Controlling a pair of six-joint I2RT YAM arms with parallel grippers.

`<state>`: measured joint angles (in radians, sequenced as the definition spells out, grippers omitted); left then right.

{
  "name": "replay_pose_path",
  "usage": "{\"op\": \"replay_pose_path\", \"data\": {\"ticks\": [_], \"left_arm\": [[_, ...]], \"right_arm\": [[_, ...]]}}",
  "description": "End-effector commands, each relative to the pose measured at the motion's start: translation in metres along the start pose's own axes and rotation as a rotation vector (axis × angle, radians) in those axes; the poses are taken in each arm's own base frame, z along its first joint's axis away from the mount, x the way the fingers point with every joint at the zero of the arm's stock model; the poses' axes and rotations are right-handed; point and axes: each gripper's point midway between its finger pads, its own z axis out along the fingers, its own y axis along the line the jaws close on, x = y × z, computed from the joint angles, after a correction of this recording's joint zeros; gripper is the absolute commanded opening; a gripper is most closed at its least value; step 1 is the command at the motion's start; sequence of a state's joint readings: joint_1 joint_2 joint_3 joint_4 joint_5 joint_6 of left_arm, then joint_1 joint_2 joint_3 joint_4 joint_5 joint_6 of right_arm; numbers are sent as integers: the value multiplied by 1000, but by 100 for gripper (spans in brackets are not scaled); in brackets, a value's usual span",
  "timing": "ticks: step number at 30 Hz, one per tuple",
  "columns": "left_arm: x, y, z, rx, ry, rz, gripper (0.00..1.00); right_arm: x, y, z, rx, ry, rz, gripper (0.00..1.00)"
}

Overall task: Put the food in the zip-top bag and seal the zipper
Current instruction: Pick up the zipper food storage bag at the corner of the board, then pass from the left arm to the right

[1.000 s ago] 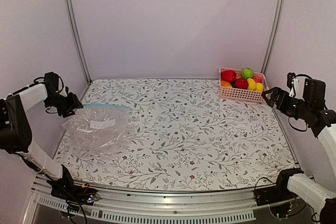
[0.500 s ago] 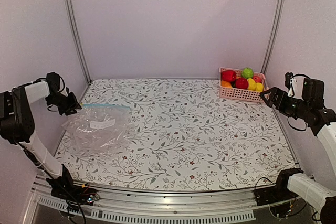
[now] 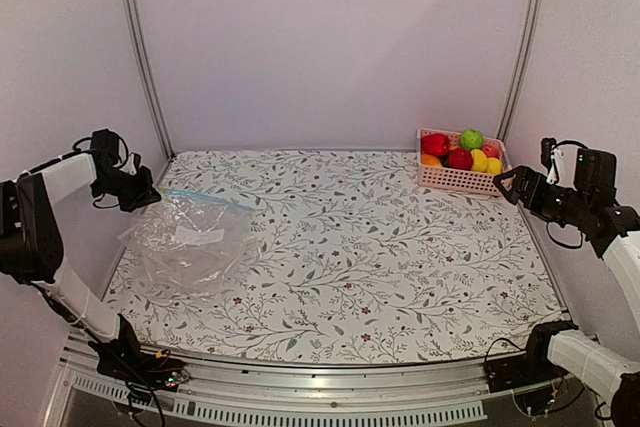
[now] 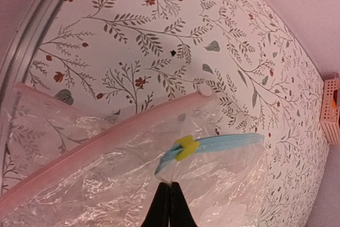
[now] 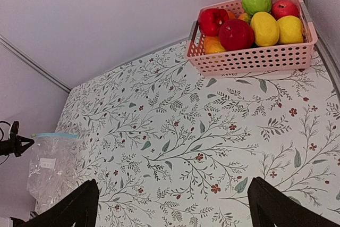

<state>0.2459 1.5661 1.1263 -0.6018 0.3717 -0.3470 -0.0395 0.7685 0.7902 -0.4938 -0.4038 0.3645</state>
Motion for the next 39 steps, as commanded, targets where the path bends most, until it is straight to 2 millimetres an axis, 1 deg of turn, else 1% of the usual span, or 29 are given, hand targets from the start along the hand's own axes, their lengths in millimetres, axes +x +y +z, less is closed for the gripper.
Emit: {"op": "replay_pose_path", "data": {"ticks": [1, 4, 5, 7, 10, 14, 16, 18, 21, 24, 27, 30, 33, 37, 39], "left_arm": [[6, -77, -33, 149, -100, 253, 0], [21, -122, -57, 235, -143, 366, 0], [31, -142, -66, 279, -148, 413, 0], [46, -177, -87, 362, -167, 493, 0], [70, -220, -122, 481, -197, 611, 0], [95, -260, -158, 608, -211, 710, 0], [106, -278, -170, 661, -208, 755, 0], [122, -296, -177, 710, -187, 810, 0], [146, -321, -179, 773, -136, 899, 0], [178, -345, -177, 848, -61, 999, 0], [208, -366, -173, 922, 28, 1086, 0], [233, -380, -171, 992, 119, 1141, 0], [245, -383, -160, 993, 164, 1178, 0], [254, -373, -130, 938, 214, 1199, 0], [260, -368, -121, 931, 241, 1202, 0]], "right_arm": [[1, 4, 1, -22, 15, -17, 99], [-1, 6, 1, -26, 13, -27, 99], [-3, 7, 2, -29, 12, -27, 99], [-6, 9, 3, -42, 9, -28, 99], [-12, 15, 5, -65, 15, -19, 99], [-17, 31, 1, -129, 27, -22, 99], [-19, 37, -2, -150, 25, -26, 99], [-20, 41, -5, -163, 22, -28, 99], [-21, 53, -9, -204, 30, -27, 99], [-16, 74, -12, -263, 60, -50, 99], [-7, 90, -13, -293, 97, -89, 99], [5, 107, -12, -330, 155, -135, 99], [20, 126, -7, -366, 225, -184, 99], [38, 151, 3, -405, 285, -257, 94], [44, 167, 9, -435, 298, -286, 92]]}}
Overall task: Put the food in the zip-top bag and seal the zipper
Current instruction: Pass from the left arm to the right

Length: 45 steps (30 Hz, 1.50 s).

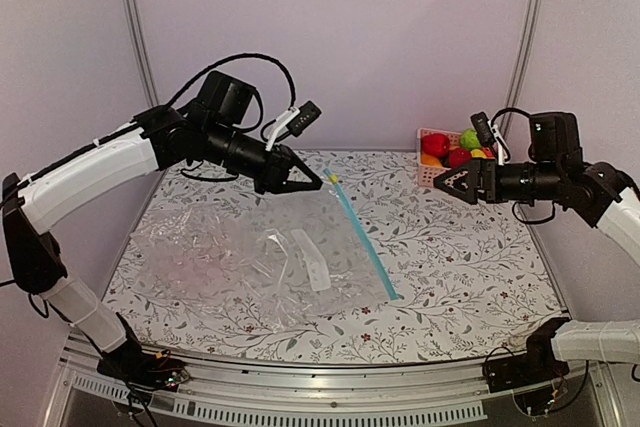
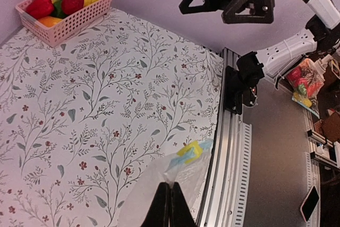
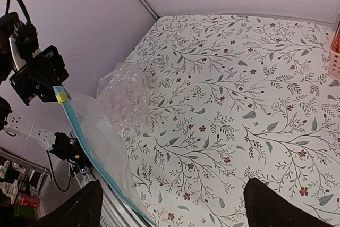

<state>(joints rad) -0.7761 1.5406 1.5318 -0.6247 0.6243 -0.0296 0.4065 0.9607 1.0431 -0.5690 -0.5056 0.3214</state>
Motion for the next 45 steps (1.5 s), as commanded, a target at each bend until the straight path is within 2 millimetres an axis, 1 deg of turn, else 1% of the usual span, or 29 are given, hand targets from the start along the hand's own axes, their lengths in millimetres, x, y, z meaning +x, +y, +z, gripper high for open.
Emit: {"op": "replay_pose_path", "data": {"ticks": [1, 4, 6, 7, 11, 14, 16, 19, 23, 27, 31, 36, 45], "left_arm": [[24, -1, 14, 43, 72, 10, 0], [35, -1, 19, 65, 90, -1, 0], [41, 2, 22, 65, 97, -5, 0], [44, 4, 24, 63, 101, -10, 0], [55, 6, 34, 94, 137, -48, 0], [60, 10, 40, 100, 160, -74, 0], [62, 13, 42, 86, 168, -81, 0], [65, 18, 45, 68, 177, -89, 0], [67, 19, 48, 72, 185, -100, 0], [67, 19, 49, 77, 187, -104, 0], [68, 19, 49, 78, 188, -106, 0], [67, 20, 49, 71, 186, -105, 0], [65, 20, 47, 64, 180, -99, 0]], "right_arm": [[3, 22, 23, -22, 40, -79, 90], [5, 43, 47, -58, 52, -132, 86], [6, 52, 67, -70, 49, -161, 82], [7, 60, 74, -91, 41, -176, 79], [11, 81, 101, -128, 34, -229, 74], [15, 98, 114, -145, 52, -280, 68], [20, 107, 123, -157, 64, -309, 64], [25, 117, 128, -177, 65, -325, 61], [39, 118, 138, -155, 89, -342, 54], [49, 112, 147, -140, 111, -329, 53], [54, 112, 153, -135, 119, -326, 50], [57, 109, 157, -119, 126, -337, 43], [68, 116, 163, -136, 152, -341, 33]]}}
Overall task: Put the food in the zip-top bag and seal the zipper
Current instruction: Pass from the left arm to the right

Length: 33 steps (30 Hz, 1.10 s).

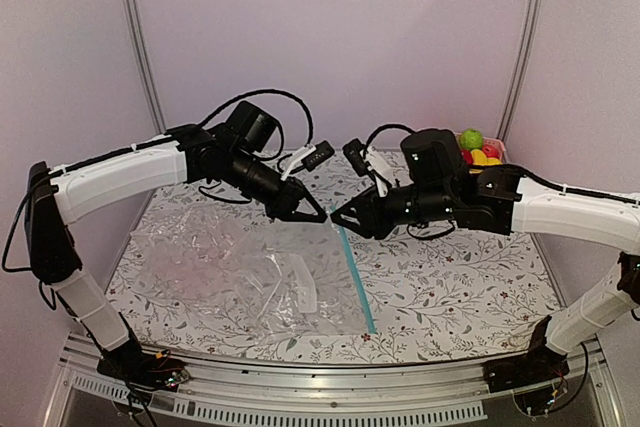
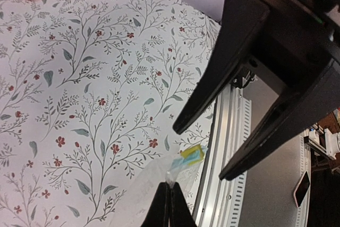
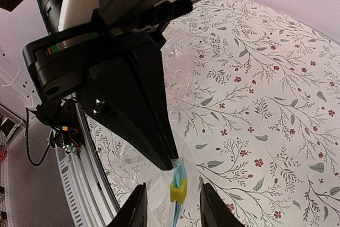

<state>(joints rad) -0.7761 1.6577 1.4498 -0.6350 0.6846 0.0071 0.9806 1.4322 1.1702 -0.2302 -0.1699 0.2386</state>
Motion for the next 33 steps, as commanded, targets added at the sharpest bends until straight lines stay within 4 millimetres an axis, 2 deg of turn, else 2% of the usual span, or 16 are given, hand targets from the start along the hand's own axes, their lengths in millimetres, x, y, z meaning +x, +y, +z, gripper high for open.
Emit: {"op": "replay_pose_path", "data": {"ticks": [1, 8, 23, 27, 29, 33], "left_arm": [[3, -2, 2, -2, 15, -8, 0], [3, -2, 1, -4, 12, -5, 0], [3, -2, 0, -5, 14, -6, 0], [3, -2, 0, -7, 14, -6, 0], [3, -2, -1, -17, 16, -2, 6], [1, 0, -7, -47, 6, 14, 40]], "right_arm": [[5, 4, 11, -1, 13, -7, 32], [3, 4, 15, 12, 9, -7, 21], [-3, -8, 13, 78, -40, 11, 8], [-4, -8, 11, 79, -51, 11, 0], [-4, -7, 11, 73, -51, 11, 0], [-3, -1, 9, 40, -52, 9, 0]]}}
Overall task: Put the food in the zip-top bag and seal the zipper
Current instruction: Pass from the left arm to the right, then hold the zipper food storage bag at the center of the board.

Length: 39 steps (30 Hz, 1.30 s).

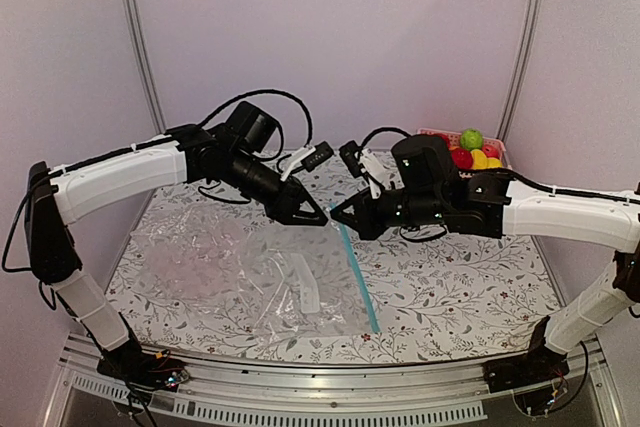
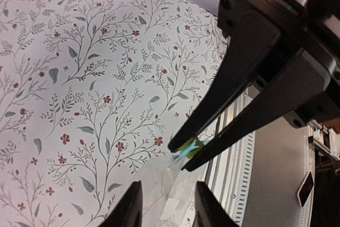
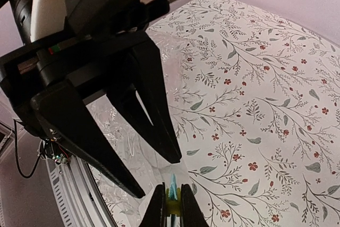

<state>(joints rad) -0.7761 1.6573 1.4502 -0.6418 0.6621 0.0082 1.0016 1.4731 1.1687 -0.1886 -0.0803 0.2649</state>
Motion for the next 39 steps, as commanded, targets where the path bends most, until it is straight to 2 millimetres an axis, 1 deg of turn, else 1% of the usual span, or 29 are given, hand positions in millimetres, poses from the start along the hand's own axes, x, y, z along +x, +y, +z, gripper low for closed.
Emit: {"op": "replay_pose_path", "data": {"ticks": [1, 3, 4, 6, 9, 11, 13, 15, 18, 22, 27, 29, 32, 34, 39], "left_arm": [[-2, -4, -9, -28, -5, 20, 46], [-3, -5, -11, -29, -16, 28, 56], [-4, -6, -13, -27, -21, 32, 58], [-4, -8, -14, -20, -24, 42, 61], [-4, -10, -17, -13, -28, 52, 61], [-4, -13, -18, 8, -28, 54, 59], [-4, -19, -20, 36, -27, 61, 54], [-3, -27, -21, 77, -27, 67, 49], [-3, -36, -24, 122, -28, 72, 50], [0, -36, -23, 131, -13, 68, 49], [1, -36, -24, 126, 2, 76, 43], [1, -38, -25, 132, 1, 77, 44], [0, -40, -26, 145, -2, 76, 49], [0, -42, -25, 161, -4, 72, 49], [-1, -42, -23, 174, -10, 60, 40]], "right_arm": [[-5, 9, -6, -43, -36, -8, 0], [-6, 17, -7, -83, -32, -8, 0], [-6, 21, -8, -105, -30, -11, 0], [-6, 28, -8, -144, -21, -16, 0], [-5, 38, -9, -203, -6, -23, 0], [-6, 42, -10, -227, -2, -23, 0], [-5, 44, -11, -245, 3, -20, 0], [-6, 42, -12, -255, 4, -12, 0], [-7, 41, -13, -271, 9, -1, 0], [-7, 45, -14, -306, 16, 6, 0], [-12, 39, -20, -320, -1, 25, 0], [-15, 38, -23, -332, -12, 31, 0], [-17, 38, -26, -349, -17, 37, 0], [-17, 38, -26, -356, -13, 43, 0], [-15, 42, -22, -384, 1, 58, 0]]}}
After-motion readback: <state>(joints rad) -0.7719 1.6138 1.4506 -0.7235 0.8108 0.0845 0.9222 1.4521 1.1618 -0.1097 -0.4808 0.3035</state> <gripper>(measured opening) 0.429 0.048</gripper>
